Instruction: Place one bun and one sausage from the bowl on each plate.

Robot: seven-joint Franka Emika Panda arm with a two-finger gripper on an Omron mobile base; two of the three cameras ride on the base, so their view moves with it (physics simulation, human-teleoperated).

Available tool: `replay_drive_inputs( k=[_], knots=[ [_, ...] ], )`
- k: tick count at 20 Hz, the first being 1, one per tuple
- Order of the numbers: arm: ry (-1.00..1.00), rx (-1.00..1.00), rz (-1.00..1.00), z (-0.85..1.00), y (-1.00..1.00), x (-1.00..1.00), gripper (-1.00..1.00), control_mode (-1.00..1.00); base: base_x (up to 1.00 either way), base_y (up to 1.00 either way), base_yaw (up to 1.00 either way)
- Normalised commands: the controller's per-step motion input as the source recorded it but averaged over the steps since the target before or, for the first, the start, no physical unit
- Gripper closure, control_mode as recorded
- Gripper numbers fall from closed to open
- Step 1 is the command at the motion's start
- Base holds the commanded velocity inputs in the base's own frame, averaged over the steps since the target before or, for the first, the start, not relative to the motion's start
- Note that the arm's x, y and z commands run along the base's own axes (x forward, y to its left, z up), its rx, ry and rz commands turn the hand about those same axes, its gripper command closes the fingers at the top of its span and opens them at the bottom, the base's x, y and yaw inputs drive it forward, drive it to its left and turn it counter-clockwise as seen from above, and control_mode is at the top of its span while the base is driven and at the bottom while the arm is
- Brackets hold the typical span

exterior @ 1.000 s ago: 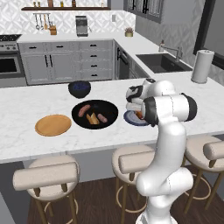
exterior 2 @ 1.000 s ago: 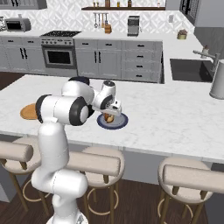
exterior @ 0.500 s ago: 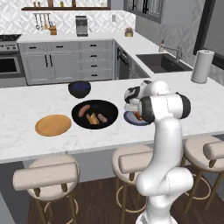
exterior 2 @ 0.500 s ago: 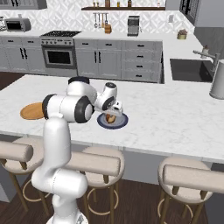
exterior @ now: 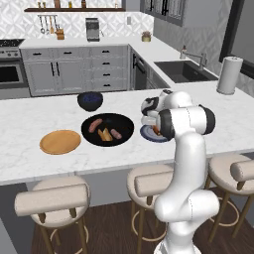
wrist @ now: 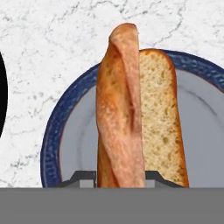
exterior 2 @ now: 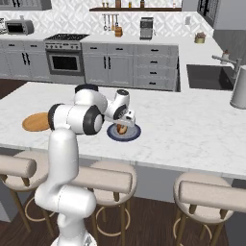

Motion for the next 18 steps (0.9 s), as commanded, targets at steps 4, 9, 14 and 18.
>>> replay_drive_inputs(
  k=[4, 9, 14, 18],
  knots=[
    [0.00, 0.00, 0.00, 0.00, 0.00, 0.00, -1.00, -1.00, 0.00, 0.00, 0.00],
    [0.00, 0.00, 0.00, 0.00, 0.00, 0.00, -1.00, -1.00, 0.00, 0.00, 0.00],
    [0.00, 0.00, 0.00, 0.00, 0.00, -0.03, -1.00, -1.00, 0.00, 0.00, 0.00],
    [-0.14, 0.00, 0.00, 0.29, 0.04, -0.45, -1.00, -1.00, 0.00, 0.00, 0.00]
  ],
)
